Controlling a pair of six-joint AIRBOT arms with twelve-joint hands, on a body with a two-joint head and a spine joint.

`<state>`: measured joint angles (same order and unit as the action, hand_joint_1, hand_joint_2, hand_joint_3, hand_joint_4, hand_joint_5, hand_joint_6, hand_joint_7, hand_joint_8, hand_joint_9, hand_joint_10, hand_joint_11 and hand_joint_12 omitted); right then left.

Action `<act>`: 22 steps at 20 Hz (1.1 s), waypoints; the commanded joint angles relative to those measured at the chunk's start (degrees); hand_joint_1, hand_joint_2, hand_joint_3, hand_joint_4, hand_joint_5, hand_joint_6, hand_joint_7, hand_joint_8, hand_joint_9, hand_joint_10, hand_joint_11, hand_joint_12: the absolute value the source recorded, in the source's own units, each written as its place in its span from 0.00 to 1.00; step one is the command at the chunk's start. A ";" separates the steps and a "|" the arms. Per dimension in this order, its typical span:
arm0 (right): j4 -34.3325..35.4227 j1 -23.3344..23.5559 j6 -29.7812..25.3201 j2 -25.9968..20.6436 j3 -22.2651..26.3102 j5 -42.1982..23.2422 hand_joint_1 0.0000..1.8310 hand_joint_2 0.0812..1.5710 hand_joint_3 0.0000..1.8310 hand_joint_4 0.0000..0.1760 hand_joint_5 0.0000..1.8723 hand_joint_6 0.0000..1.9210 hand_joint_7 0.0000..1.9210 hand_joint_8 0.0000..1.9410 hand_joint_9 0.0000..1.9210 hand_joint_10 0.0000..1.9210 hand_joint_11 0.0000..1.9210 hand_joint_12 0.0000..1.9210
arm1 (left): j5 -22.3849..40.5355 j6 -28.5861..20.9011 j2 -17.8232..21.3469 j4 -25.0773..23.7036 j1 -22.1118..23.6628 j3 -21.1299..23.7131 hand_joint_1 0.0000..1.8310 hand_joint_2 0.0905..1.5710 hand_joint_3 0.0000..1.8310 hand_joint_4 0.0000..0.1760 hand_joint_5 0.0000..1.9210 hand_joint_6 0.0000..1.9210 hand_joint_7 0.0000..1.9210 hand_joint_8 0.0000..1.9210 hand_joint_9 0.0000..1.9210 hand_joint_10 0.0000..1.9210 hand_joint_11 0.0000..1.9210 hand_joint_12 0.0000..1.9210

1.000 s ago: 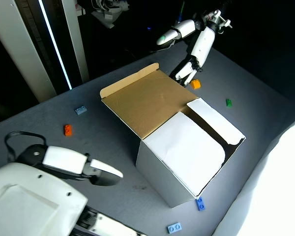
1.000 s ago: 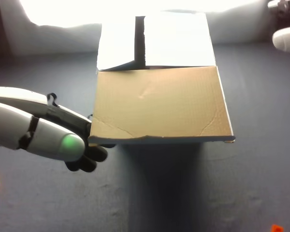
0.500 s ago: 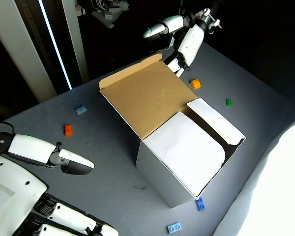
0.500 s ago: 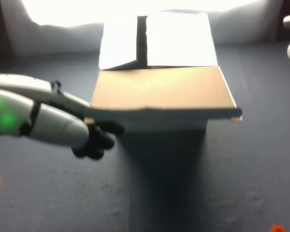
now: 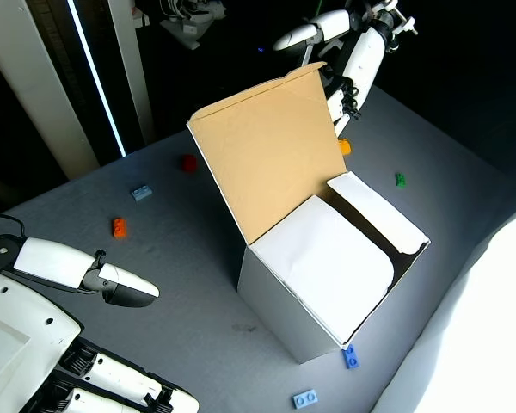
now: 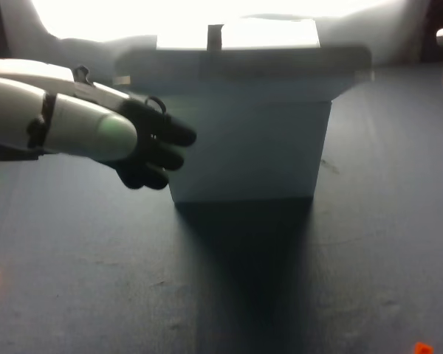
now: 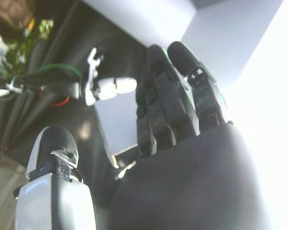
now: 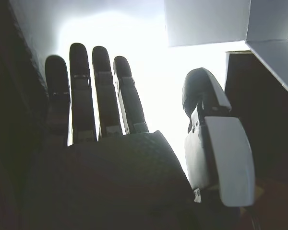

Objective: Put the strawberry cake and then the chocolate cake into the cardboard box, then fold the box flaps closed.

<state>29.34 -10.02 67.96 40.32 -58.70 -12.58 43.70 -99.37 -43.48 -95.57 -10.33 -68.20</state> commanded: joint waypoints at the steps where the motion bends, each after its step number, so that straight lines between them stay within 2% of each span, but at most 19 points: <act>1: -0.05 0.37 0.05 -0.93 -0.23 -6.27 0.06 0.79 0.00 0.00 0.16 0.00 0.22 0.00 0.16 0.23 0.00 0.77 | 0.33 -0.89 -0.03 5.27 1.03 -0.37 0.25 0.67 0.00 0.15 0.20 0.00 0.27 0.00 0.32 0.00 0.07 0.63; 8: -0.04 0.36 0.05 -0.95 -0.23 -6.24 0.07 0.79 0.00 0.00 0.16 0.00 0.22 0.00 0.17 0.23 0.00 0.78 | -1.68 -0.51 -1.33 7.61 3.36 -1.49 0.26 0.67 0.00 0.15 0.20 0.00 0.27 0.00 0.32 0.00 0.07 0.64; 14: -0.04 0.35 0.01 -0.94 -0.22 -6.24 0.06 0.79 0.00 0.00 0.14 0.00 0.21 0.00 0.16 0.22 0.00 0.78 | -3.50 5.24 -4.24 12.03 6.07 -3.31 0.26 0.67 0.00 0.16 0.20 0.00 0.27 0.00 0.32 0.00 0.07 0.64; 18: -0.04 0.35 -0.01 -0.94 -0.22 -6.24 0.06 0.79 0.00 0.00 0.14 0.00 0.20 0.00 0.15 0.23 0.00 0.76 | -3.07 13.85 -6.45 17.27 6.23 -5.73 0.25 0.67 0.00 0.14 0.19 0.00 0.26 0.00 0.32 0.00 0.07 0.64; 22: -0.04 0.35 -0.03 -0.94 -0.22 -6.24 0.07 0.79 0.00 0.00 0.14 0.00 0.21 0.00 0.16 0.23 0.00 0.77 | -1.20 20.53 -9.78 20.09 7.28 -9.29 0.25 0.67 0.00 0.13 0.20 0.00 0.27 0.00 0.32 0.00 0.07 0.64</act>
<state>29.34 -10.02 67.96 40.32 -58.65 -12.58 40.53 -77.93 -54.15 -80.27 -3.70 -77.80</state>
